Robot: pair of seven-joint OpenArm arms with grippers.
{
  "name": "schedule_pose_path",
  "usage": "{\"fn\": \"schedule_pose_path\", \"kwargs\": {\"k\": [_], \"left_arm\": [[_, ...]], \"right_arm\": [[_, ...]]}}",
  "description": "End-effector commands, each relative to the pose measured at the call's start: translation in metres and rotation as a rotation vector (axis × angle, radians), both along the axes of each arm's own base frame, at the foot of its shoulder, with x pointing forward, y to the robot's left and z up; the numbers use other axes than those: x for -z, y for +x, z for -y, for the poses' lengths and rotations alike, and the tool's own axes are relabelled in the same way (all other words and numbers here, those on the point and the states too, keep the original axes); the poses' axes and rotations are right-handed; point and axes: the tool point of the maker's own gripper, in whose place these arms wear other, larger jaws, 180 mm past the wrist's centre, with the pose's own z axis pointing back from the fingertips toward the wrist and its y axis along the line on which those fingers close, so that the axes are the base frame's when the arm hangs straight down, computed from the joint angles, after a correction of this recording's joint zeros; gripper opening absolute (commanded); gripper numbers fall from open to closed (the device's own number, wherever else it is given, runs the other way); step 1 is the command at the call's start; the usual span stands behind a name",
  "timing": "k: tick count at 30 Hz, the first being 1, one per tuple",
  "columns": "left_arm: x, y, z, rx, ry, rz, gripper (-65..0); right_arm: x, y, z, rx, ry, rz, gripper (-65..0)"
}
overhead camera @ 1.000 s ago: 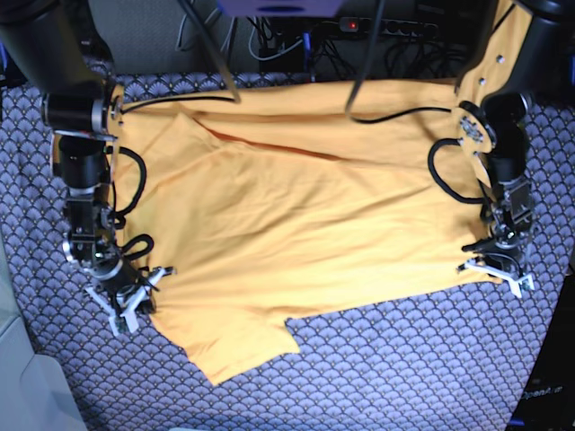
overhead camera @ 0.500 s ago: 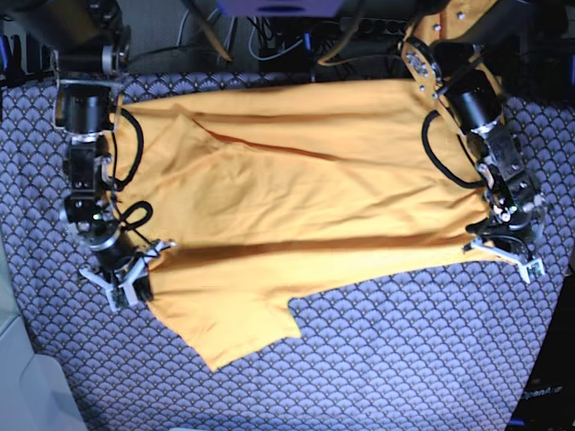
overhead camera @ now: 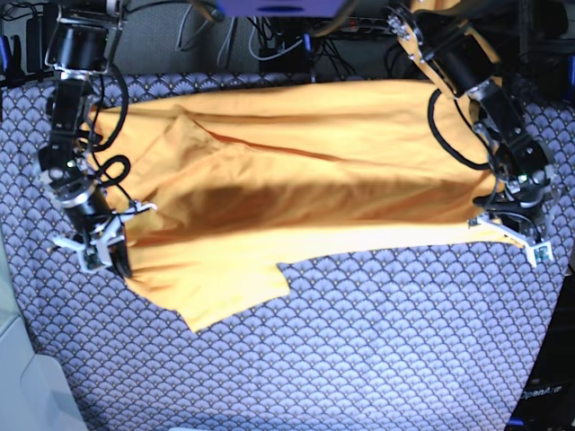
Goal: Fold the T-shirt properly
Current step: 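Lift the hem corners and carry them toward the shoulder edge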
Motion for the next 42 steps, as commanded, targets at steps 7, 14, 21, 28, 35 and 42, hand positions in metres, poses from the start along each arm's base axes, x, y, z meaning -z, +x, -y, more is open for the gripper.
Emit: {"fn": "schedule_pose_path", "kwargs": {"k": [7, 14, 21, 28, 35, 42], "left_arm": [[-0.024, -0.012, -0.003, 0.061, 0.047, -0.015, -65.0], [-0.006, -0.033, -0.002, 0.106, 0.058, -0.095, -65.0], [-0.002, -0.038, -0.005, 0.186, 0.098, -0.148, -65.0], [-0.012, -0.035, -0.015, 0.231, 0.149, -0.156, -65.0], [-0.018, -0.026, -0.012, 0.295, 0.202, -0.175, -65.0], [-0.006, -0.031, -0.009, 0.304, 0.182, -0.200, -65.0]], "right_arm": [[-0.021, -0.031, 0.020, 0.058, 0.031, 0.065, -65.0], [-0.019, -0.066, 0.012, 0.072, 0.027, 0.052, -65.0], [-0.016, -0.093, 0.005, 0.066, 0.054, 0.032, -65.0], [-0.013, -0.111, 0.018, 0.106, 0.061, 0.015, -65.0], [-0.003, -0.128, 0.023, 0.123, 0.054, -0.028, -65.0], [-0.015, -0.149, 0.012, 0.112, 0.084, -0.019, -65.0]]}}
